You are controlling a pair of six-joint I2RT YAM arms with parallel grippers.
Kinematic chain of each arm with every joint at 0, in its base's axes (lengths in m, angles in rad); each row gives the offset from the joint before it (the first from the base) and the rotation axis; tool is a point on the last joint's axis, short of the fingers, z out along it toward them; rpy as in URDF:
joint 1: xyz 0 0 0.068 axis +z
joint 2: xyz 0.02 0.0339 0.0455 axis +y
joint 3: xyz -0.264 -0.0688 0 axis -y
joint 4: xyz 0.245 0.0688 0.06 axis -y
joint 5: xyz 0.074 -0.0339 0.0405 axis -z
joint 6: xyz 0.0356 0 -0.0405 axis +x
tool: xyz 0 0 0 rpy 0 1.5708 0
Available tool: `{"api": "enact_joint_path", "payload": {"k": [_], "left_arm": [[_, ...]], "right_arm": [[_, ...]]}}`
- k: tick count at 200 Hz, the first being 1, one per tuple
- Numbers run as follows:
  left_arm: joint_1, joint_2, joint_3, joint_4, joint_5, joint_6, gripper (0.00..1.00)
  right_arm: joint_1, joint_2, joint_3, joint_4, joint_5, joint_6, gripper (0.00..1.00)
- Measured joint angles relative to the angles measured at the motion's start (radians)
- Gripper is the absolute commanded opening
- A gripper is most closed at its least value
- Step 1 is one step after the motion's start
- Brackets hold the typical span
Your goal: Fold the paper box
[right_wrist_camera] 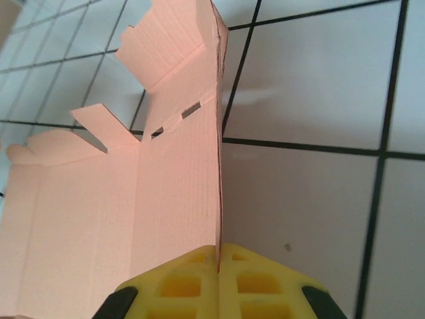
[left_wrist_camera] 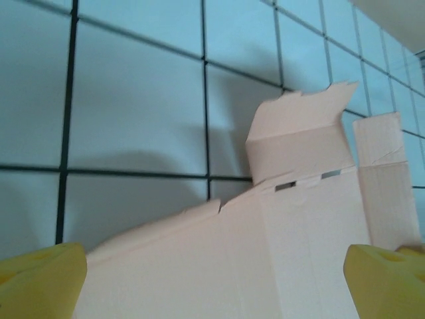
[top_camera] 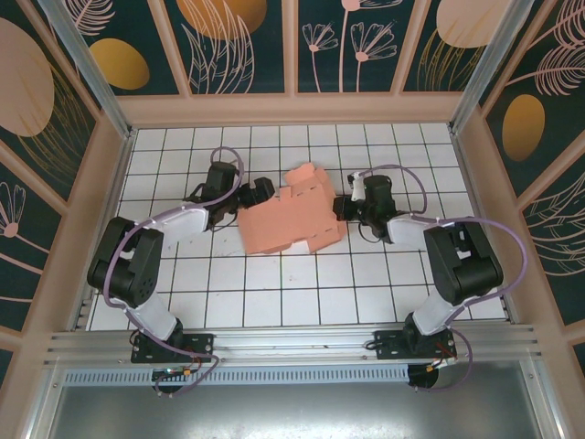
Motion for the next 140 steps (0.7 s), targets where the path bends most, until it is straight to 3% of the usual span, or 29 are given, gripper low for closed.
{"api": "enact_joint_path", "payload": {"k": [47, 112, 140], "left_arm": [[-0.003, 0.067, 0.12, -0.023, 0.006, 0.043, 0.93], [-0.033, 0.301, 0.381, -0.147, 0.136, 0.162, 0.71], [-0.041, 0.359, 0.455, -0.21, 0.169, 0.201, 0.69]], "right_arm": [[0.0, -0.021, 0.046, -0.152, 0.121, -0.156, 0.0], [0.0, -0.029, 0.046, -0.179, 0.122, -0.19, 0.0], [0.0, -0.029, 0.046, -0.189, 0.123, -0.2, 0.0]]}}
